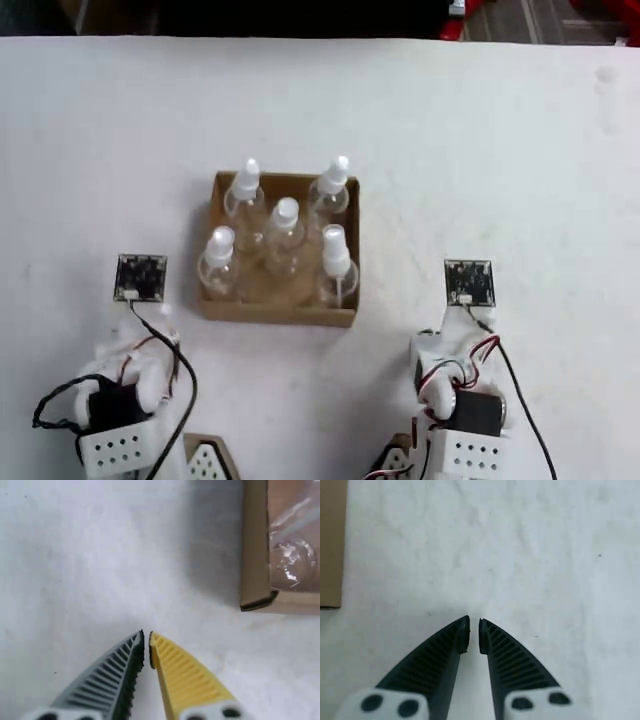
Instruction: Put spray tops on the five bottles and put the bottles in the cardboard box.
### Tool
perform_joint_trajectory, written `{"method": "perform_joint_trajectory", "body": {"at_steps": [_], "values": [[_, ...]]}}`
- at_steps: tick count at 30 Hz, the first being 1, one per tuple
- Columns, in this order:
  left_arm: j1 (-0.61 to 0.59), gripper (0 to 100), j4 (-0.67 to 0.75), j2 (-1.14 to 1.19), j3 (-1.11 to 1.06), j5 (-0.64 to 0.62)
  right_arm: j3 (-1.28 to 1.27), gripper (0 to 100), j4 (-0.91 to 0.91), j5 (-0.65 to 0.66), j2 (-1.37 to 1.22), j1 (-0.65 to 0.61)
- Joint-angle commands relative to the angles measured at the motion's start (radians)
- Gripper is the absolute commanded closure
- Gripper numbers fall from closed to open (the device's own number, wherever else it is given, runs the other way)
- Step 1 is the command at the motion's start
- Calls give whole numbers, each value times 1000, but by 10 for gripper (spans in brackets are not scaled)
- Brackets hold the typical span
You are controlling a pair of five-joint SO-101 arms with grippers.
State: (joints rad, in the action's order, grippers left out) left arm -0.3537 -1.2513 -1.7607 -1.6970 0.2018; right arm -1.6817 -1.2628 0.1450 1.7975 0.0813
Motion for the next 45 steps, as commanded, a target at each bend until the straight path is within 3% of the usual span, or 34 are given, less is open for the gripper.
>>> {"method": "perform_joint_trajectory", "body": {"at_steps": [1, 7, 13, 18, 26, 33, 37, 45], "values": [[-10, 979, -9, -8, 5, 11, -9, 984, -8, 9, 7, 5], [-5, 979, -9, -8, 5, 11, -9, 984, -8, 9, 7, -4], [-5, 979, -9, -8, 5, 6, -9, 984, -8, 8, 7, -91], [-5, 978, -11, -8, 5, -163, -9, 984, -8, 8, 7, -125], [-1, 917, -11, -8, 5, -152, -9, 984, -8, 8, 7, -124], [188, 917, -9, -8, 5, -152, -9, 984, -7, -20, 7, -94], [159, 924, -9, -8, 5, -152, -6, 984, -7, -68, 7, -24], [148, 976, -9, -8, 5, -152, -8, 984, -5, -68, 7, -88]]}}
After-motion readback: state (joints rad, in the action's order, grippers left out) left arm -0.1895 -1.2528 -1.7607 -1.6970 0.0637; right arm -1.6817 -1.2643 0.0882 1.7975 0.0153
